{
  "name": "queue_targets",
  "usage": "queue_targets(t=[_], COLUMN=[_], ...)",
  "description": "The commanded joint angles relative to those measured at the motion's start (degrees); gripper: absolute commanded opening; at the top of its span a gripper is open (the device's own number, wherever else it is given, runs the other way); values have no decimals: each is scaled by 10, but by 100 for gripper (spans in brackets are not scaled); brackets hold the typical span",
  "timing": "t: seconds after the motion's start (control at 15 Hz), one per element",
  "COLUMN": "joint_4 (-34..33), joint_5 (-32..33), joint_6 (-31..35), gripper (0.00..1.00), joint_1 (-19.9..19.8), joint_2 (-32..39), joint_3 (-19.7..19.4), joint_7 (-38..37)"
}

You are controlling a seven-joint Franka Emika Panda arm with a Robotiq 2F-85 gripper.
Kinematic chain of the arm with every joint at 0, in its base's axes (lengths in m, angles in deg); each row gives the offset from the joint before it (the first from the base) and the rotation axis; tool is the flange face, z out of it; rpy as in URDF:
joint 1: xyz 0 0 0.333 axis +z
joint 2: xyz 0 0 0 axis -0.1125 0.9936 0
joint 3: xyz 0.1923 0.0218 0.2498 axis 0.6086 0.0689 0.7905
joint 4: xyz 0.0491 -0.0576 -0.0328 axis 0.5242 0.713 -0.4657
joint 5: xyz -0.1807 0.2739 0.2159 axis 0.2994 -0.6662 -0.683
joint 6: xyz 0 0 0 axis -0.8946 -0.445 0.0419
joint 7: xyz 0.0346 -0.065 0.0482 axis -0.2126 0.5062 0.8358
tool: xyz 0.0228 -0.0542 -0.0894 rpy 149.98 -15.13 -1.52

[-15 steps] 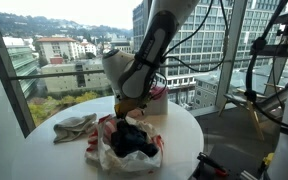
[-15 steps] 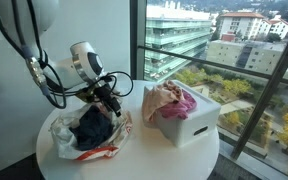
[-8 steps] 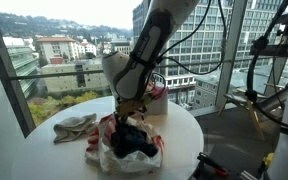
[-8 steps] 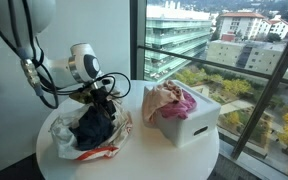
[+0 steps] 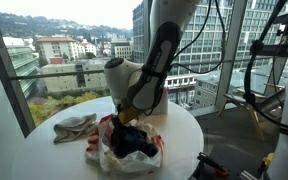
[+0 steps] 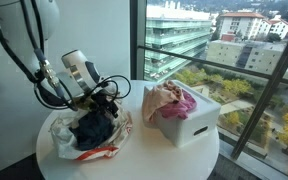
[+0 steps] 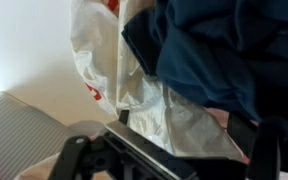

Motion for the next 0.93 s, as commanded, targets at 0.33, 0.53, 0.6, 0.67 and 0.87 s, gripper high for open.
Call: queue_targets(t=[0.33, 0.53, 0.6, 0.67, 0.87], joint_4=[-53, -61, -57, -52, -50], joint_5=[308, 360, 353, 338, 348], joint_6=[67, 55, 55, 56, 58], gripper=[100, 100, 100, 100, 74], joint_1=[66, 67, 62, 56, 59], joint_2=[63, 73, 74, 75, 81], joint_3=[-95, -98, -93, -88, -89], joint_7=[-261, -320, -317, -304, -308])
